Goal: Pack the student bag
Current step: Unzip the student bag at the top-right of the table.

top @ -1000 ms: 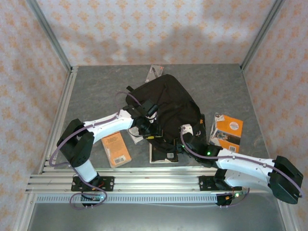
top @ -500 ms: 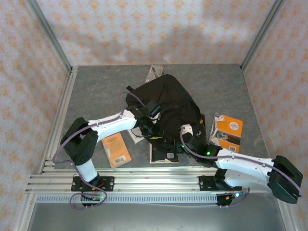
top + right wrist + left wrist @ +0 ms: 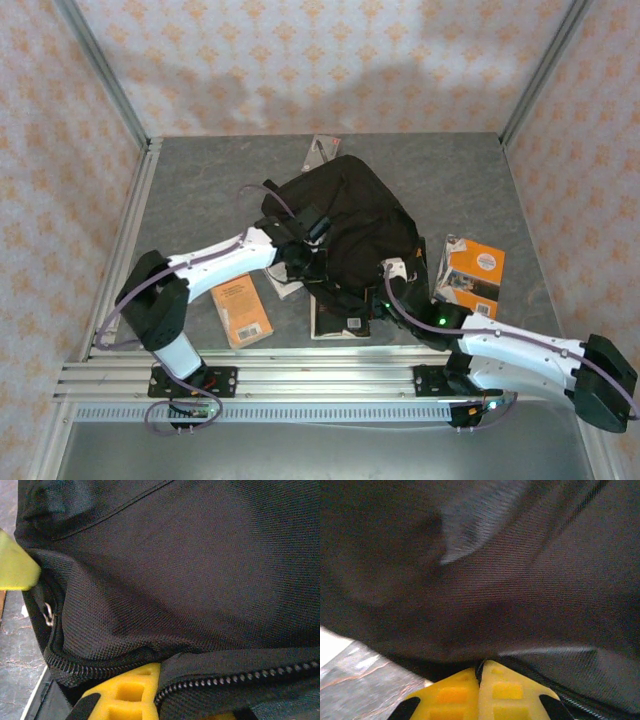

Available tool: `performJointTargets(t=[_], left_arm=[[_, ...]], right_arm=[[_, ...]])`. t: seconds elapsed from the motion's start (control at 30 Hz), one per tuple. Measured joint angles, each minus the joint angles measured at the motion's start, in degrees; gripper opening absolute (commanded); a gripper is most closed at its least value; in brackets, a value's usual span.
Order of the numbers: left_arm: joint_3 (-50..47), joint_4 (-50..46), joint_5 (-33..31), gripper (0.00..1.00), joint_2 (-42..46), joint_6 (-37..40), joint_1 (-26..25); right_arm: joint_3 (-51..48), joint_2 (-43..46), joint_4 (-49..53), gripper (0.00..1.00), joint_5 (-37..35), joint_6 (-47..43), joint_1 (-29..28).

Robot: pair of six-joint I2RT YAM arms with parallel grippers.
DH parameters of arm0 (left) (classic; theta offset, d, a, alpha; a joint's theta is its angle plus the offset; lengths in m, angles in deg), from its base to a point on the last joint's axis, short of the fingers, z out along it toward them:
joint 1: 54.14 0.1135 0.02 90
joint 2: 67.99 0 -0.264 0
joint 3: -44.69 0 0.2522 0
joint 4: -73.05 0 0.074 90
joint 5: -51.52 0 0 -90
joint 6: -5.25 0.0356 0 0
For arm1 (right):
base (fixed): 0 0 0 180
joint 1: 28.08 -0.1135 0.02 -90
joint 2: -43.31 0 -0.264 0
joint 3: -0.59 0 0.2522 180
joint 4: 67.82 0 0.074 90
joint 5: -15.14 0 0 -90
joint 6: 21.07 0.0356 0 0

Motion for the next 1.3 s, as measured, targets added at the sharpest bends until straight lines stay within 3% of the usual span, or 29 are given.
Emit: performJointTargets(t=[0.17,0.53,0.93,1.13,1.3], left_arm=[[0.0,-2.3,-2.8,0.0,4.8,0.9,3.6],[0.5,-6.5,-6.3,0.0,5.0,5.6,11.7],[14.3,-12.9,-8.3,0.0,4.5,10.8,13.5],[15.3,-16.5,-10.5,0.0,7.2,13.7,13.5],[15.3,-17.8,-13.2,0.0,10.1,14.5,13.6]], right_arm=[[-0.2,1.3,1.6,0.0,-1.0,0.6,0.0],[-0.1,1.5,2.0,0.0,-1.8,1.3,-0.3],[10.9,1.3,4.3,0.01,4.3,-5.2,-0.3],[11.2,-0.4,2.7,0.0,6.0,-7.6,-0.3],[14.0,-7.3,2.5,0.0,3.4,-8.7,-0.3]])
